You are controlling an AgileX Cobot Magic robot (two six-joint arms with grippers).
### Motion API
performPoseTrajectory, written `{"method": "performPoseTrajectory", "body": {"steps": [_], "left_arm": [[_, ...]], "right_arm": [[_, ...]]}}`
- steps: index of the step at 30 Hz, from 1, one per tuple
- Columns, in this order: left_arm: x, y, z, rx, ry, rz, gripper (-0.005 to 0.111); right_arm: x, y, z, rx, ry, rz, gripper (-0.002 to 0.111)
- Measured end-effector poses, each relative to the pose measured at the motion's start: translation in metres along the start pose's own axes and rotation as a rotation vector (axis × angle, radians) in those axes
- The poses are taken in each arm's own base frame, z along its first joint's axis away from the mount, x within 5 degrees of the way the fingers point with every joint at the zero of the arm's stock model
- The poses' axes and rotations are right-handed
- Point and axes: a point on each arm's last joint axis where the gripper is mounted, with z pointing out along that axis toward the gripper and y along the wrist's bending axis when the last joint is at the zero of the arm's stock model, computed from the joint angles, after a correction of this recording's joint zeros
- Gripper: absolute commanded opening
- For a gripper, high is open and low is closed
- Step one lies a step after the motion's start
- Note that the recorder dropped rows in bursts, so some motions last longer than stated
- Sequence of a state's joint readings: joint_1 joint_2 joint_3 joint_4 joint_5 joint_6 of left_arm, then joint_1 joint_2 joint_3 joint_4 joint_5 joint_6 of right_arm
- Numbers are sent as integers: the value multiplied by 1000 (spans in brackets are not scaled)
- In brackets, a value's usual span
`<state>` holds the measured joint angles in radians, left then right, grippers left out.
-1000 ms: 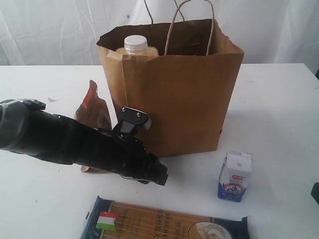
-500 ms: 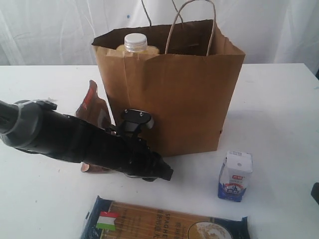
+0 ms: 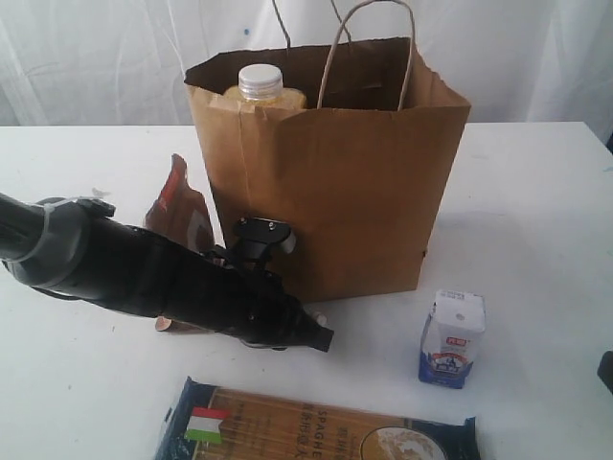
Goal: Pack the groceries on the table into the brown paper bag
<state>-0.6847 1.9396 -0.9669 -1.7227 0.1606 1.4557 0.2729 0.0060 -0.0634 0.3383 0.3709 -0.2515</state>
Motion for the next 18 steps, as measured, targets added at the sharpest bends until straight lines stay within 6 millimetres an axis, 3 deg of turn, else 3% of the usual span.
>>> {"method": "performPoseTrajectory", "body": {"steps": [7, 18], "left_arm": [[-5, -3, -7, 0, -20, 12, 0], [12, -14, -54, -29, -45, 27, 0]], "right_arm": [[0, 0, 0, 0, 0, 0, 0], [0, 0, 0, 0, 0, 0, 0]]}}
